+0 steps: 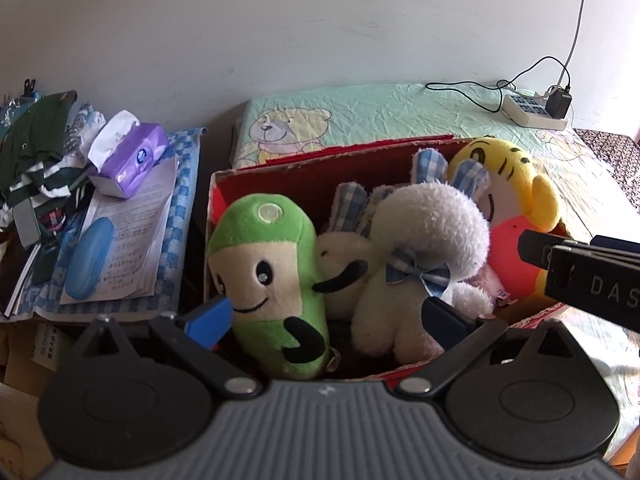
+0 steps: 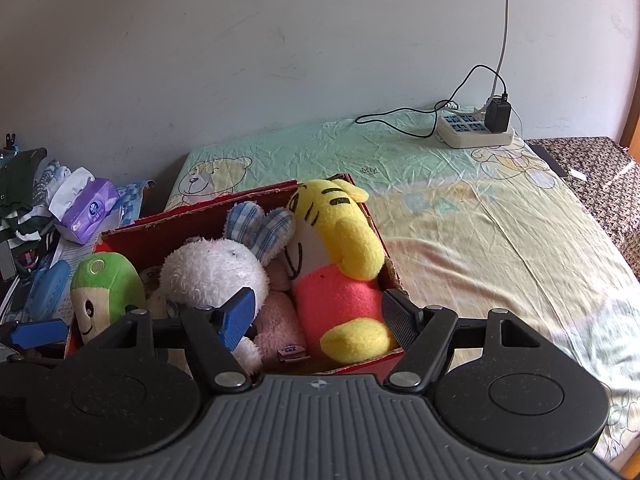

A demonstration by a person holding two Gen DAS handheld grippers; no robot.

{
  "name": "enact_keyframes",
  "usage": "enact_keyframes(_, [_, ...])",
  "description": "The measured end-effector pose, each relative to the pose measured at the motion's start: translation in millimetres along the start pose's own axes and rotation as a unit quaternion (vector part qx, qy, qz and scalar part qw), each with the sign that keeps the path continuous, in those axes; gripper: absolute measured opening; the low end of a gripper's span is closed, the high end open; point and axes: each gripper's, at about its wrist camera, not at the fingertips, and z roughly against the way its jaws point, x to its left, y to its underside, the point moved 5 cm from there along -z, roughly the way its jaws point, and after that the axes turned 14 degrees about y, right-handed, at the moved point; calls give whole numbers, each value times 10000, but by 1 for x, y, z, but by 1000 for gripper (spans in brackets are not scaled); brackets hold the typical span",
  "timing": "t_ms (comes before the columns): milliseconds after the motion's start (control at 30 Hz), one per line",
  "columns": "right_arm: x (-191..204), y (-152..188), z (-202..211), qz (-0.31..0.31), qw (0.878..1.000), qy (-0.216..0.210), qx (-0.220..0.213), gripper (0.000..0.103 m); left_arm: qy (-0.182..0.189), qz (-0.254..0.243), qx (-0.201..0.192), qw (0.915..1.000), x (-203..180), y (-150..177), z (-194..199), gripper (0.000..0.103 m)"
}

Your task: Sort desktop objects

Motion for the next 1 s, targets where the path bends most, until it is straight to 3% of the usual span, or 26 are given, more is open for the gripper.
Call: enact_keyframes(1000, [-2,6,-7,51,9999,-54,73,73,18,-11,179,9998,-5,4,-11,101])
